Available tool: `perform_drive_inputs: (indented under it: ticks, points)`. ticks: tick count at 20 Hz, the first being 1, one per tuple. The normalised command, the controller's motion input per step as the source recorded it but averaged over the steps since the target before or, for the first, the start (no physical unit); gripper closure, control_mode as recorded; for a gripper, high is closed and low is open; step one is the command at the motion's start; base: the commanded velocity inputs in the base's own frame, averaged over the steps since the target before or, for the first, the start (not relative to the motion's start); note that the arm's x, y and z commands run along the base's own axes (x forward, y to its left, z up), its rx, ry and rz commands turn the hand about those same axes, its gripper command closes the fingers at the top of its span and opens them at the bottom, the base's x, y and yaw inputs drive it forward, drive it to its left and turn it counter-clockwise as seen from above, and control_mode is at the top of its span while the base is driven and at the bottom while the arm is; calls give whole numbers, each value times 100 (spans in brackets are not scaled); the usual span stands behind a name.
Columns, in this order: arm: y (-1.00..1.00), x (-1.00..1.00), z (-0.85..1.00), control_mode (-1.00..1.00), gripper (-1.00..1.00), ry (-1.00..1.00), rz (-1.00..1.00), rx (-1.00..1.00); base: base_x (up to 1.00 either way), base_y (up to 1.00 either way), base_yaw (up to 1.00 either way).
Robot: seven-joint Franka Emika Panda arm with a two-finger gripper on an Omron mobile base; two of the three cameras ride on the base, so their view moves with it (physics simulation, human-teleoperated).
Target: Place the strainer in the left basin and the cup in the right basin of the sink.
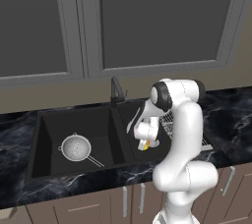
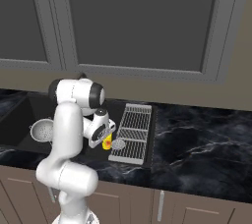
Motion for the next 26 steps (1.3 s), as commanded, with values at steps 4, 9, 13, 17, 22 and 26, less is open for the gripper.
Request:
perform_drive_inputs:
  ticks: [4,9,13,17,22,26]
  points:
    - [0,0,-4,-100,-100,0,1,0,0,0,0]
    - [0,0,0,-100,-100,0,0,0,0,0,0]
    - [-1,0,0,-100,-100,0,0,0,0,0,0]
    - [-7,-1,24,-100,-100,-1,0,0,0,0,0]
    - [-1,-1,39,-100,-100,0,0,0,0,0,0]
    - [0,-2,56,-100,-100,0,0,0,0,0,0]
